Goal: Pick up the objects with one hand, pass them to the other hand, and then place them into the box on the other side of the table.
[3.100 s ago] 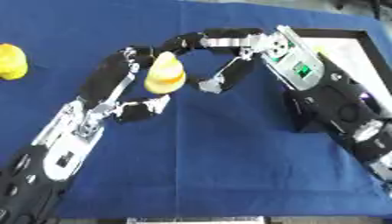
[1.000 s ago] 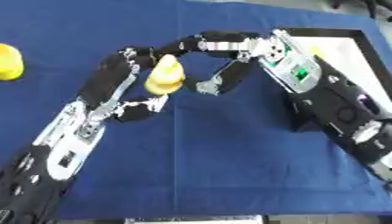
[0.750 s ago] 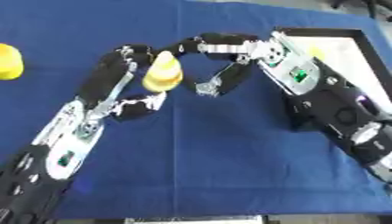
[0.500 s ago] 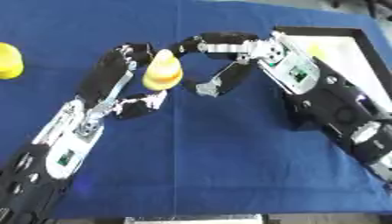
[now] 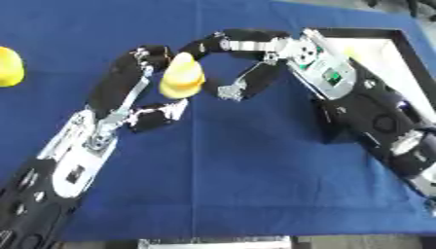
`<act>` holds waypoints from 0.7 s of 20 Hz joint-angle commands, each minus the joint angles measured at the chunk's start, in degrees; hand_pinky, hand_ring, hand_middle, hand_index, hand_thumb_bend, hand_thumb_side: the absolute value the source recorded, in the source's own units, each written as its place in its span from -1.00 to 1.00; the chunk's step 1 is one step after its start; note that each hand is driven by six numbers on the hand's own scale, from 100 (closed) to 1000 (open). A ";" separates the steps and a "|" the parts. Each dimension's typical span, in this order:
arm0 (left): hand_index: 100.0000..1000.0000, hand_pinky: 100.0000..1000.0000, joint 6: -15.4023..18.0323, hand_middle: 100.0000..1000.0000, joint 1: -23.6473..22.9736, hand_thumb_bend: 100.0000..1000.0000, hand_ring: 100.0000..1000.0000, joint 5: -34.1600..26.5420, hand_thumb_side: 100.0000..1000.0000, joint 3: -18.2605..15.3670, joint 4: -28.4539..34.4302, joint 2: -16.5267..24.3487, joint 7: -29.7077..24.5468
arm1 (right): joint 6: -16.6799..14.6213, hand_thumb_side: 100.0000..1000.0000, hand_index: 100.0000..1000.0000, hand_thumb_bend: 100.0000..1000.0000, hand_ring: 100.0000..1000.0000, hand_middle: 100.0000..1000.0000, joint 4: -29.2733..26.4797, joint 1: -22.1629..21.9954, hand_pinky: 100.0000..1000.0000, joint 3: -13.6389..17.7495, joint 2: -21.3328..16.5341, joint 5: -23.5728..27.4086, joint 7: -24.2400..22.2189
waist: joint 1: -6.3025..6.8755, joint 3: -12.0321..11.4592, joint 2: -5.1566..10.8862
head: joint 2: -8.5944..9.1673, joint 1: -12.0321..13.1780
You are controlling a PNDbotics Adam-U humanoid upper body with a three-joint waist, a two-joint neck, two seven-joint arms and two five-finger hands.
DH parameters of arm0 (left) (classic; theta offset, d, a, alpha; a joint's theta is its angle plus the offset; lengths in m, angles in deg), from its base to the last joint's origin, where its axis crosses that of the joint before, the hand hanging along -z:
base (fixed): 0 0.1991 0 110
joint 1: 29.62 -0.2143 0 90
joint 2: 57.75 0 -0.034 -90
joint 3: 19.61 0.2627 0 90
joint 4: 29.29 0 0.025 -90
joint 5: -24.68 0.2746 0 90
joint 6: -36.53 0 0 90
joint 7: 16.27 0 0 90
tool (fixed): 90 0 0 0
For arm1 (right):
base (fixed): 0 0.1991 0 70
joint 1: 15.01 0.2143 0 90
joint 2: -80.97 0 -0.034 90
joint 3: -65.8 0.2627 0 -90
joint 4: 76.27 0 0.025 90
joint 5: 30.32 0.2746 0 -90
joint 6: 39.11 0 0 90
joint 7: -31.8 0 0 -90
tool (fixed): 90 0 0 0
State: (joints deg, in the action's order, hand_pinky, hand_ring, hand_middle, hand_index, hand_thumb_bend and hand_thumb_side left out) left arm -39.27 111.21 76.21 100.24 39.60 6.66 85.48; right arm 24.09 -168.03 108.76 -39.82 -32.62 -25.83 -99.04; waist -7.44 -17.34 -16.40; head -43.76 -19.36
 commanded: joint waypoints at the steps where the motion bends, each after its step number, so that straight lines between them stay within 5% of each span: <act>1: 0.02 0.40 -0.17 -0.12 0.88 -1.00 0.04 -0.35 -0.86 -0.88 0.64 -0.54 0.37 | -9.50 -0.17 0.75 -1.00 1.00 0.34 -2.05 0.65 0.80 -0.38 -1.26 1.37 -11.12 | -0.51 0.08 0.16 | -0.36 -0.30; 7: 0.02 0.40 -0.35 -0.12 0.97 -1.00 0.04 -0.12 -0.86 -1.29 1.01 -0.65 1.10 | -9.37 -0.08 0.66 -1.00 1.00 0.22 -3.02 0.61 0.78 -0.84 -1.40 0.50 -11.12 | -0.51 0.09 0.17 | -0.36 -0.42; 14: 0.02 0.40 -0.62 -0.12 0.84 -1.00 0.04 0.10 -0.84 -1.99 1.95 -1.02 1.88 | -9.23 -0.23 0.60 -1.00 1.00 0.14 -2.78 0.72 0.76 -1.24 -1.13 0.39 -11.12 | -0.51 0.29 0.12 | -0.36 -0.39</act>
State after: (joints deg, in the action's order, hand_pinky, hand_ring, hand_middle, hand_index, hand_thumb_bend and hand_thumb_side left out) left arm -39.52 110.82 76.29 99.62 40.19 6.32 86.79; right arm 24.90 -168.78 109.11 -40.14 -32.80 -25.54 -99.84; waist -7.44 -17.25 -16.40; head -43.77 -19.58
